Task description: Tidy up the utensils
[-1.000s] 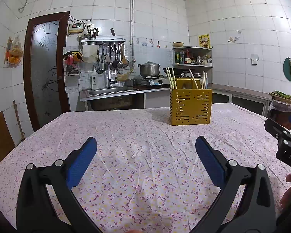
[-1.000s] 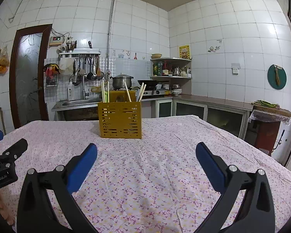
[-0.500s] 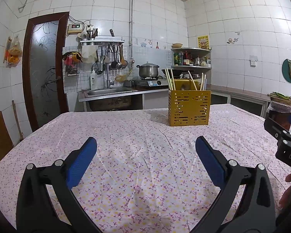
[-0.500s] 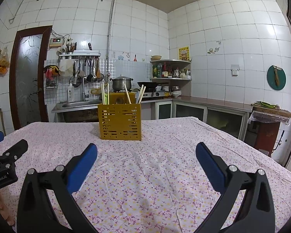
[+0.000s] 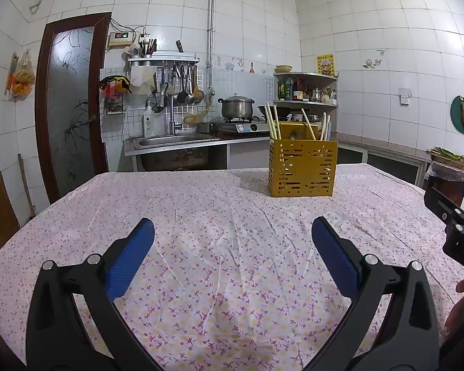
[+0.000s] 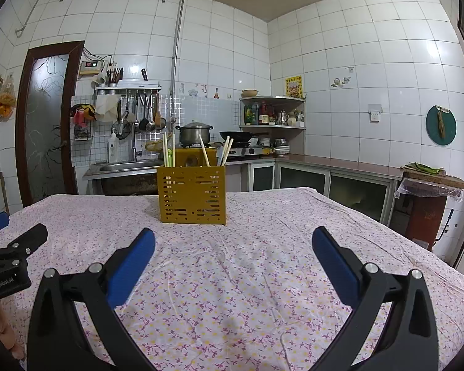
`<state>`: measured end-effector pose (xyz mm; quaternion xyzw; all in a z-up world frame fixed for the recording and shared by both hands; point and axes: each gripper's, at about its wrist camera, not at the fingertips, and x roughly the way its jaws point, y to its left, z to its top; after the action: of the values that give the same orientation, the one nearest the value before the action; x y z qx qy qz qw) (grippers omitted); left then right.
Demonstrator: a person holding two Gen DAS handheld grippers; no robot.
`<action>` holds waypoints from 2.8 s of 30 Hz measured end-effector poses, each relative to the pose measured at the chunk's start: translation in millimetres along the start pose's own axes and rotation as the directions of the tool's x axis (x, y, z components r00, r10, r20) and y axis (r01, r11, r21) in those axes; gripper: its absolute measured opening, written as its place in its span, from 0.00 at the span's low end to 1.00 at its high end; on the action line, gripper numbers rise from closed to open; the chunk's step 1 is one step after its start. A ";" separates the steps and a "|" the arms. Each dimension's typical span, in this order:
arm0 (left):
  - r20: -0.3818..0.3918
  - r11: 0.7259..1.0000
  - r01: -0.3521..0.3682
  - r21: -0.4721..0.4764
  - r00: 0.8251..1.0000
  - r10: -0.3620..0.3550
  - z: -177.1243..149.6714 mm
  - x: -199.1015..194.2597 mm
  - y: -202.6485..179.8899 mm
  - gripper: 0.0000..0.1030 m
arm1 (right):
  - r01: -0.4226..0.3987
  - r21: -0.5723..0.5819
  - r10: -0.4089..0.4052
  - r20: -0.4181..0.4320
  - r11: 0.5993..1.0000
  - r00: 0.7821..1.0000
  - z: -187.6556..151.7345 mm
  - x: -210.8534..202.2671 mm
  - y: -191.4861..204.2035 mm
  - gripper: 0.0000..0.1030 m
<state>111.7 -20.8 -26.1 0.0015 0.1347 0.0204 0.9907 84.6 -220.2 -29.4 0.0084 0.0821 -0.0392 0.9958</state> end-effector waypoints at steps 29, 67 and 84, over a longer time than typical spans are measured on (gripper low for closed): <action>-0.004 1.000 0.000 0.001 1.000 0.000 0.0 0.6 2.6 0.95 | -0.003 -0.003 0.003 0.005 1.000 1.000 1.5 -2.1 -0.2 0.96; 0.042 1.000 -0.015 0.024 0.999 0.014 -1.1 -8.4 -3.4 0.96 | -0.008 -0.001 0.008 0.013 1.000 1.000 4.4 -6.7 -3.2 0.96; 0.046 0.999 -0.020 0.029 0.999 0.019 -1.2 -8.7 -3.6 0.96 | -0.008 -0.002 0.008 0.014 1.000 1.000 4.8 -7.9 -3.7 0.96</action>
<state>103.2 -24.8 -25.0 0.0176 0.1120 0.0281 0.9932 77.3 -223.4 -23.4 0.0077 0.0752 -0.0351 0.9965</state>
